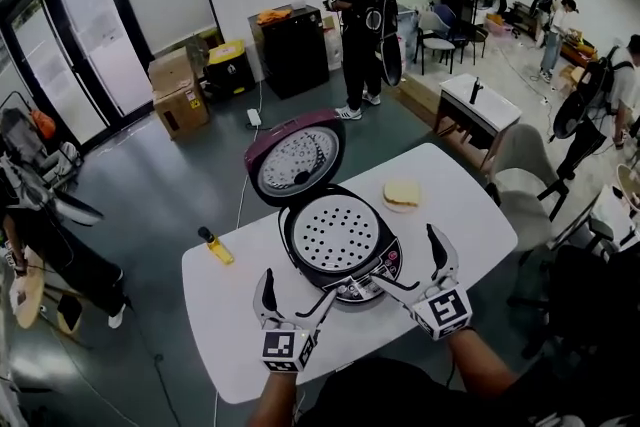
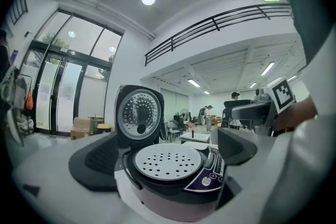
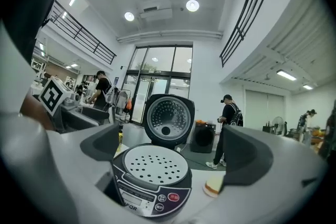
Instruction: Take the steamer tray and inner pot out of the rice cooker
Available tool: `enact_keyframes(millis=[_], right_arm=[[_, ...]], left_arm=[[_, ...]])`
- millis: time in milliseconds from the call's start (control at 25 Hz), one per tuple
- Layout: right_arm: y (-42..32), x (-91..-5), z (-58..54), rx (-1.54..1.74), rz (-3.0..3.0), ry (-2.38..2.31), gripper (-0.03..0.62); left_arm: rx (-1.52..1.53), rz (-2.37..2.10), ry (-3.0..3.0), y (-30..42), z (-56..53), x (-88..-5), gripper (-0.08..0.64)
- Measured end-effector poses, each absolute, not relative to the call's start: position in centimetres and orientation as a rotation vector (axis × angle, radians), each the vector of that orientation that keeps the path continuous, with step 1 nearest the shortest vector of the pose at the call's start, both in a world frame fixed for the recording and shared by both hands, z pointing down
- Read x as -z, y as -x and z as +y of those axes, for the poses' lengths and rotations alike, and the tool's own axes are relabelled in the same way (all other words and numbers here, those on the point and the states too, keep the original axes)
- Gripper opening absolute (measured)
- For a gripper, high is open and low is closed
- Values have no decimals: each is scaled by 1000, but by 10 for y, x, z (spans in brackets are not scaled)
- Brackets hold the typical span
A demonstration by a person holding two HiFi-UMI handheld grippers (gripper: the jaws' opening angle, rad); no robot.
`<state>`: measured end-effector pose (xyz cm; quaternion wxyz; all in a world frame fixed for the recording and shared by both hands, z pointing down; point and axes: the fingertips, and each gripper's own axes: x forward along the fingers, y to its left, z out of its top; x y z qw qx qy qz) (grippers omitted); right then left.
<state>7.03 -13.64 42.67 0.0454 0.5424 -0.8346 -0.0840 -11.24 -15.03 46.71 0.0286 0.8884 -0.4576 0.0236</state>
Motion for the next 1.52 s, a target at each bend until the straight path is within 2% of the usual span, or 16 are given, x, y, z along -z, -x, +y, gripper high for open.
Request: enact_keyframes(millis=[480,640,920,1040,1080,1200,1320,1520], right_arm=[[-62,-466,-216,167,-2439,-1409,591],[-61,-482,-253,153,-2428,-1310,590],[-44,-530,-300,138,-2375,-968,585],[-44,-549,-320,151,-2314,-857,578],[-44,-553,-326,154,-2302,-831,562],[-47,-569,-342,144,-2272,-749,455],[-49,-589,-350,130,-2246,-648,422],[-39,-614,-356,127,-2199,-530,335]], left_arm=[[-261,-1397,-2612,126,-197,-506,575],[-375,-1441,-2586,123,-222,-514,506],[-656,-1456,-2465,116,-264,-545,508],[-801,-1444,-2425,112,-280,-564,436],[-849,-1442,-2411,110,-284,-570,425],[-991,-1435,-2376,105,-295,-585,395],[-1078,-1467,-2312,102,-301,-595,384],[-1165,-1477,-2251,101,-306,-606,307]])
